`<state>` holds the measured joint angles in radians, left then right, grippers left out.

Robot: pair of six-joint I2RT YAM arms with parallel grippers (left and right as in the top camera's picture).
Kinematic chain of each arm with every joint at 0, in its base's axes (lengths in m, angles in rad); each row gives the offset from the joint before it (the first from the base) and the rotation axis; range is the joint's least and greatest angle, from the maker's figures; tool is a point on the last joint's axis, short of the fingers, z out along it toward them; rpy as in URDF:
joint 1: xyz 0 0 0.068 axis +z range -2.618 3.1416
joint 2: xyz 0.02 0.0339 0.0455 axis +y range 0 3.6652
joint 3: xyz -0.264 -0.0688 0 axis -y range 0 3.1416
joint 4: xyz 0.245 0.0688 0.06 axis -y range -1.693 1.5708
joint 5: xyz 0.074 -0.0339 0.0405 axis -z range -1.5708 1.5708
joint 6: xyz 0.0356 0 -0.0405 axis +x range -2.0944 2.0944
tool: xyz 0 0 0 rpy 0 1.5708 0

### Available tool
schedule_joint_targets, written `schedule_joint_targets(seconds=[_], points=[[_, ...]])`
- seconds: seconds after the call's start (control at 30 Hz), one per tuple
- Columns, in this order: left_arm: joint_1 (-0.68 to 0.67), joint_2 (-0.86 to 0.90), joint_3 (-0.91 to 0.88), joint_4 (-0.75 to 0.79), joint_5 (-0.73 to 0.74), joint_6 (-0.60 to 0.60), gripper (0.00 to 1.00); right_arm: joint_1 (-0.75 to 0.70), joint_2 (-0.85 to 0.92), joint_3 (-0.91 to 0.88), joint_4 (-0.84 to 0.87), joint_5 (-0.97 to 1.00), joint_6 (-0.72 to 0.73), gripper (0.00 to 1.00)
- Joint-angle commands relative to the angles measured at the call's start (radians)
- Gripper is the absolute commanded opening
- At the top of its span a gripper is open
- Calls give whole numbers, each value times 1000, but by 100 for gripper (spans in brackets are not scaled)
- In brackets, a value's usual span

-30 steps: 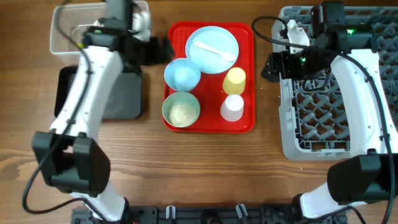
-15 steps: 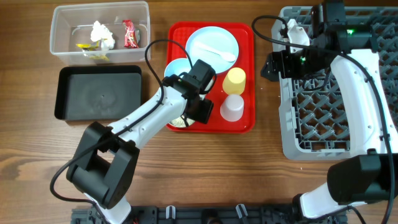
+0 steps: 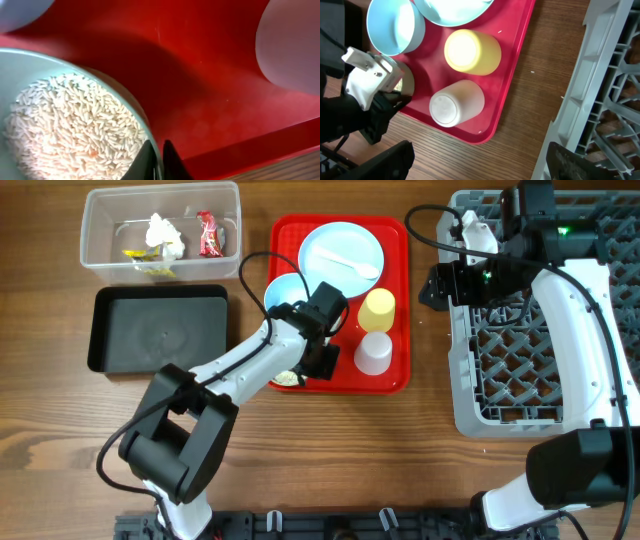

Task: Sort waste into correct bins and load items into the dishwasher rack
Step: 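Grasp the green bowl of rice with the left gripper and lift it, then tilt the green bowl over the black tray to pour out the rice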

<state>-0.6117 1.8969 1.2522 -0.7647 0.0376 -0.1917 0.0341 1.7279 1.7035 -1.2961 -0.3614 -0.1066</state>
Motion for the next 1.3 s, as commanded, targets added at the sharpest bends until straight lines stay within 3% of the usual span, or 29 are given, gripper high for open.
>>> schedule_joint_targets(seconds=[0.0, 0.17, 0.3, 0.47, 0.6, 0.8, 1.03, 1.27], points=[[-5, 14, -11, -2, 17, -7, 4, 1, -23, 3, 2, 7, 2, 88], [-3, -27, 38, -90, 16, -26, 4, 1, -23, 3, 5, 7, 2, 88], [27, -177, 99, -161, 18, -35, 4, 1, -23, 3, 9, 7, 2, 89], [223, -356, 99, -179, 89, -82, 4, 1, -23, 3, 11, 6, 2, 89], [459, -353, 96, -183, 251, -72, 4, 1, -23, 3, 15, 6, 2, 90], [796, -292, 94, -175, 564, 89, 4, 1, -23, 3, 25, 6, 3, 89], [896, -132, 93, -168, 817, 268, 4, 1, -23, 3, 25, 6, 3, 90], [905, -82, 93, -114, 902, 302, 4, 1, -23, 3, 27, 6, 2, 90]])
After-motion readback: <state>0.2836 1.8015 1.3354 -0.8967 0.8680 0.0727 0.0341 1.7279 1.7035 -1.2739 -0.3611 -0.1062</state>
